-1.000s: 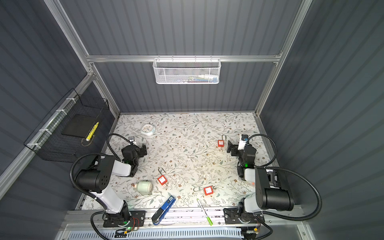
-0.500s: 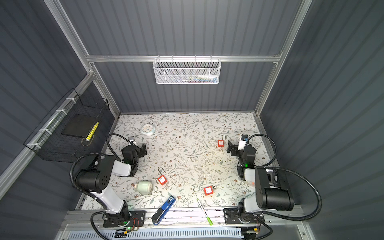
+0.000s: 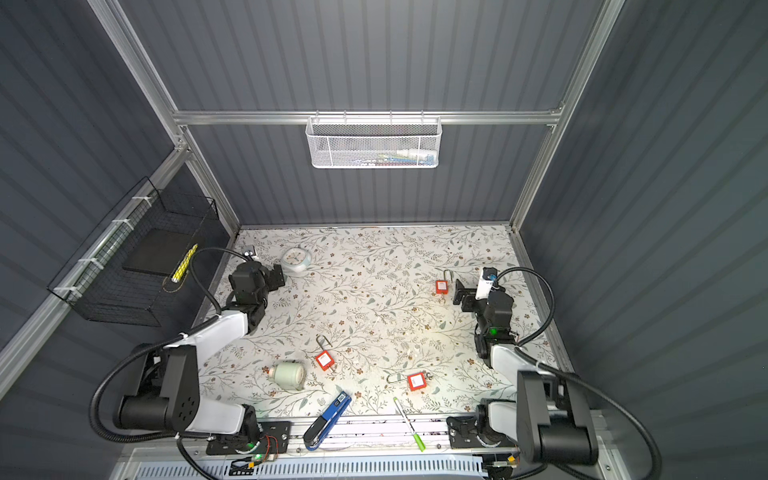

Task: Lock with the key

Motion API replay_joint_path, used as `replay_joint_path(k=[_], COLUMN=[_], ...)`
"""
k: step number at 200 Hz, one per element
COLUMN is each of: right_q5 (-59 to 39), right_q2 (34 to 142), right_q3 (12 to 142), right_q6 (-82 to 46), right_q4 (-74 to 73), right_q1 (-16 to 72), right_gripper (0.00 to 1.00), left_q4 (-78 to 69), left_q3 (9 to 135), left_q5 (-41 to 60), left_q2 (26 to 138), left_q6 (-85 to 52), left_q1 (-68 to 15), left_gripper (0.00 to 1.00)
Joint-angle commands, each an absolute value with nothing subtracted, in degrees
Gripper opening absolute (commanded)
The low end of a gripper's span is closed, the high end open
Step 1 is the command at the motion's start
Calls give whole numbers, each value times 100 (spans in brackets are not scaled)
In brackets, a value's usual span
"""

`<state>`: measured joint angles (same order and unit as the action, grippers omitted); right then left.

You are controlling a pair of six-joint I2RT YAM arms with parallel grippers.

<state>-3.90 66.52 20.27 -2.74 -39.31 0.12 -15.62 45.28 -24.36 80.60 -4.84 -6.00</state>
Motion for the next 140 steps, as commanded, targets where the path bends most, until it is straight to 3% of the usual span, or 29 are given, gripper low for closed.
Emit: replay_joint_path(k=[1,46,87,140], right_q5=[204,790,1063,464], right_q2=[5991,6374,8174,9964], right_q3=[2528,3732,5609,7731], right_q6=[-333,-1027,-1926,-2742], right_q4=[-2114,237,2346,4043], right_q1=[720,2932,4520,5821], right_gripper=[99,99,99,99], left_q4=[856,2438,3280,3624], left_q3=[5061,5320,5543,5728], left_q5=[-2096,-1163,-866,-552], left_q2=[7785,7257,7156,7202], left_q6=[-899,-1345,-1526,-1612], left_q1=[-598,-606,-599,-598], left_gripper=[100,100,100,100])
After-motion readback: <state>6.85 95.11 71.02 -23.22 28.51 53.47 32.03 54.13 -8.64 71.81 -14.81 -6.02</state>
